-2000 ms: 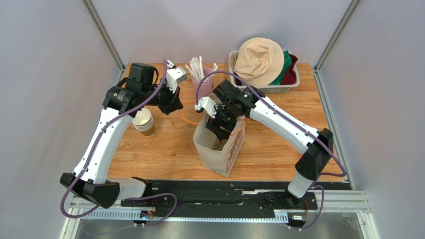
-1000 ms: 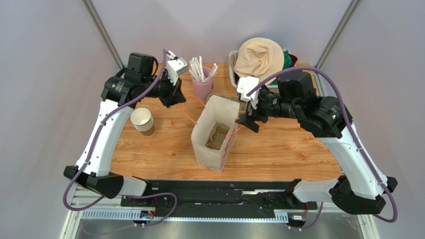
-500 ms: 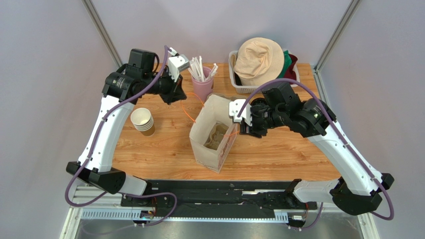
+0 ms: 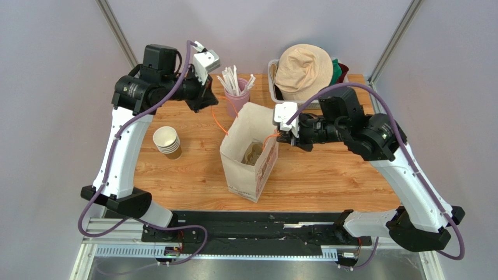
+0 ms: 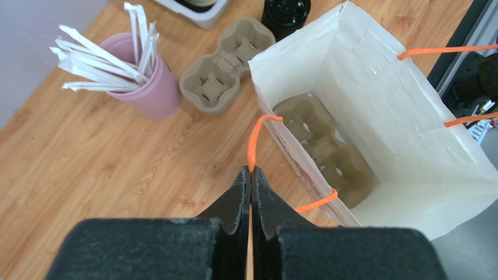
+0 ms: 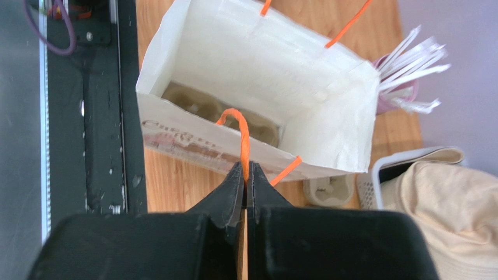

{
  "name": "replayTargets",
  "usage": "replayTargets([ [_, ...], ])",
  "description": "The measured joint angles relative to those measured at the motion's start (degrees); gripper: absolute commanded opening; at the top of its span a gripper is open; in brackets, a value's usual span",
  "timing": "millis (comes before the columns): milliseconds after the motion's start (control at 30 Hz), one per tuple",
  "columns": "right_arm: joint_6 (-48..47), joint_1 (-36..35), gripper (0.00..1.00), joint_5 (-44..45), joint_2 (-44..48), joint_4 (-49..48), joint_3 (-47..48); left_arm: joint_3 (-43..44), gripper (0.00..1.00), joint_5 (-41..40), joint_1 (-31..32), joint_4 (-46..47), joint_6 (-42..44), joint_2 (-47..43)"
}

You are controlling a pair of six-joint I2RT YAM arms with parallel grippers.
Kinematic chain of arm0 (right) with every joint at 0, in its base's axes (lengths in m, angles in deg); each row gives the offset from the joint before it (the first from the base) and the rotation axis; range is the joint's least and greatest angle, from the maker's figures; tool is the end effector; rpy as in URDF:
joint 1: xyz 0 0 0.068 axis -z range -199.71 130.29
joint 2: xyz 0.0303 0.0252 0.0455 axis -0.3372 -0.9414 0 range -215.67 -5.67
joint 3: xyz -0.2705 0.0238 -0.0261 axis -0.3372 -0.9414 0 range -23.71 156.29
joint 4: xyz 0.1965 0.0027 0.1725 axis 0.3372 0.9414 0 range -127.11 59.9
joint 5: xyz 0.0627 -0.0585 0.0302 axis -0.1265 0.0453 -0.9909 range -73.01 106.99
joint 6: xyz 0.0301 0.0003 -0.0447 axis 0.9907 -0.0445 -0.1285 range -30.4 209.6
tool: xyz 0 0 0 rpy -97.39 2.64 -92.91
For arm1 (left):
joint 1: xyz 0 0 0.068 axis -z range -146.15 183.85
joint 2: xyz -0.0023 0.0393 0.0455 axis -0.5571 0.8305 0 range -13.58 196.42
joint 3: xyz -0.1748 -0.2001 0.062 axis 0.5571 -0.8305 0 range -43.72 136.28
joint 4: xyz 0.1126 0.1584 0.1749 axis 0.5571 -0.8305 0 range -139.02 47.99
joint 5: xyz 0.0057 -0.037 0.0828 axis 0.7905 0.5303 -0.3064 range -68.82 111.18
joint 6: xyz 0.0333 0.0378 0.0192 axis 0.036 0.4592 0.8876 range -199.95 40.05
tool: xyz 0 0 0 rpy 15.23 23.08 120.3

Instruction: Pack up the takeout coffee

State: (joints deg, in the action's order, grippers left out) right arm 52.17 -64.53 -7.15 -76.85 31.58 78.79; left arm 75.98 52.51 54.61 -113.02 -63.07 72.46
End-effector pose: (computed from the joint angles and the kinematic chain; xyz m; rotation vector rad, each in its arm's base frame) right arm 0.1298 0.1496 0.4774 -1.6197 1.5015 0.5387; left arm 0.2323 -0.1078 0.4993 0.9825 1.9517 -0.6427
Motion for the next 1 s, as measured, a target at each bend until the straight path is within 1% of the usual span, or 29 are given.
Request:
replayTargets([
  [200, 2.8, 0.0, 0.0, -0.5, 0.0, -1.2, 6.9, 8.1, 0.03, -0.4, 0.2, -1.5, 0.1, -0.2],
  [300, 3.5, 0.0, 0.0, -0.8, 0.1, -1.6, 7.3, 8.4, 0.03, -1.0, 0.3, -1.7, 0.4, -1.3],
  [400, 3.7, 0.0, 0.0, -1.0, 0.1, -2.0, 5.7, 7.5, 0.02, -2.1, 0.3, -2.0, 0.8, -2.8],
  [500, 3.8, 0.0, 0.0, -1.7, 0.4, -3.1, 1.3, 2.3, 0.02, -3.0, 0.3, -1.0, 1.5, -5.7],
  [600, 3.8, 0.0, 0.0, -2.7, 1.0, -4.0, -7.0, -9.1, 0.02, -3.6, 0.3, 2.2, 2.2, -10.1],
  [633, 3.8, 0.0, 0.0, -2.8, 1.2, -4.6, -10.4, -14.3, 0.01, -4.0, 0.3, 3.1, 2.6, -11.5],
  [767, 3.8, 0.0, 0.0, -2.0, 0.2, -5.1, -19.5, -23.5, 0.01, -5.7, 0.3, 3.9, 3.2, -10.6],
  [900, 4.3, 0.0, 0.0, -1.6, 0.2, -6.3, -18.9, -23.5, 0.01, -7.5, 0.3, 5.2, 3.3, -8.2],
  [1000, 4.4, 0.0, 0.0, -1.9, 0.2, -7.0, -16.6, -17.9, 0.01, -8.0, 0.3, 5.0, 3.4, -7.6],
])
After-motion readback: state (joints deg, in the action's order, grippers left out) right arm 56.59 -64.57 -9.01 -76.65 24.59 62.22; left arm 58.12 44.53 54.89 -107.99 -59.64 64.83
